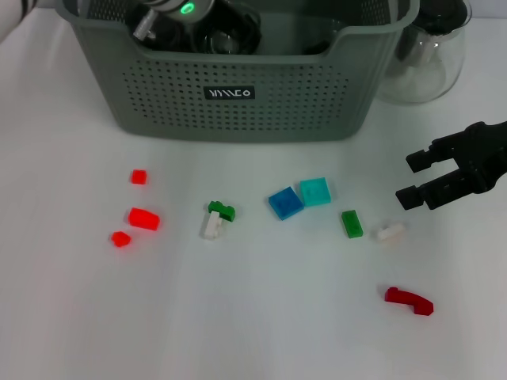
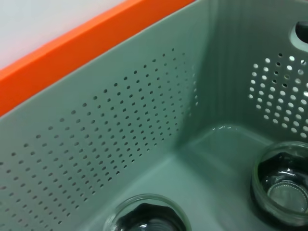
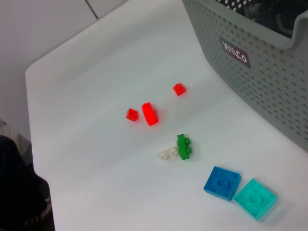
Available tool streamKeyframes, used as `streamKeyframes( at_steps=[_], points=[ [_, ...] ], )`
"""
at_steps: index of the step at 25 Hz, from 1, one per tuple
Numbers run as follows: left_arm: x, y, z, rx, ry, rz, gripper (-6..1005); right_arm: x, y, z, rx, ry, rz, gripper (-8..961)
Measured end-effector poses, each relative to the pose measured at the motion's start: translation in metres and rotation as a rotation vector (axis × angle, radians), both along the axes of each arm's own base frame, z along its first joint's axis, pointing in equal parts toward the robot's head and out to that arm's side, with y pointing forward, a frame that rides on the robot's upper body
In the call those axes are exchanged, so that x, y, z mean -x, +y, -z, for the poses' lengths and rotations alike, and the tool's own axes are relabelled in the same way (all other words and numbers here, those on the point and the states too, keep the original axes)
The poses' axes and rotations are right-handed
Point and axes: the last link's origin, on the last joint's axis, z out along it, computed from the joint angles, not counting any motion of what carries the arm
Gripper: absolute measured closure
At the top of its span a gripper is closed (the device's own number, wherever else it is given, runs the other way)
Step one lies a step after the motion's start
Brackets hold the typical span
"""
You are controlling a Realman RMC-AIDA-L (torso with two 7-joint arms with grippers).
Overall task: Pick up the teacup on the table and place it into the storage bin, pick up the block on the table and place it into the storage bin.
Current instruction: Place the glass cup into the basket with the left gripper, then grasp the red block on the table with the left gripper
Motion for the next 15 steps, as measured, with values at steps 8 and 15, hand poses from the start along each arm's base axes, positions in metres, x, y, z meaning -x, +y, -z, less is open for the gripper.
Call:
streamKeyframes(
  at_steps=[8, 15],
  points=[
    [-0.014, -0.007, -0.053, -0.068, -0.129, 0.009, 397, -0.001, 0.001, -0.003, -0.005, -0.005, -0.012, 45],
    [-0.031, -0.037, -0.109, -0.077, -0.387, 0.057, 266, -0.001, 0.002, -0.007, -0.012, -0.017, -0.032, 44]
  ],
)
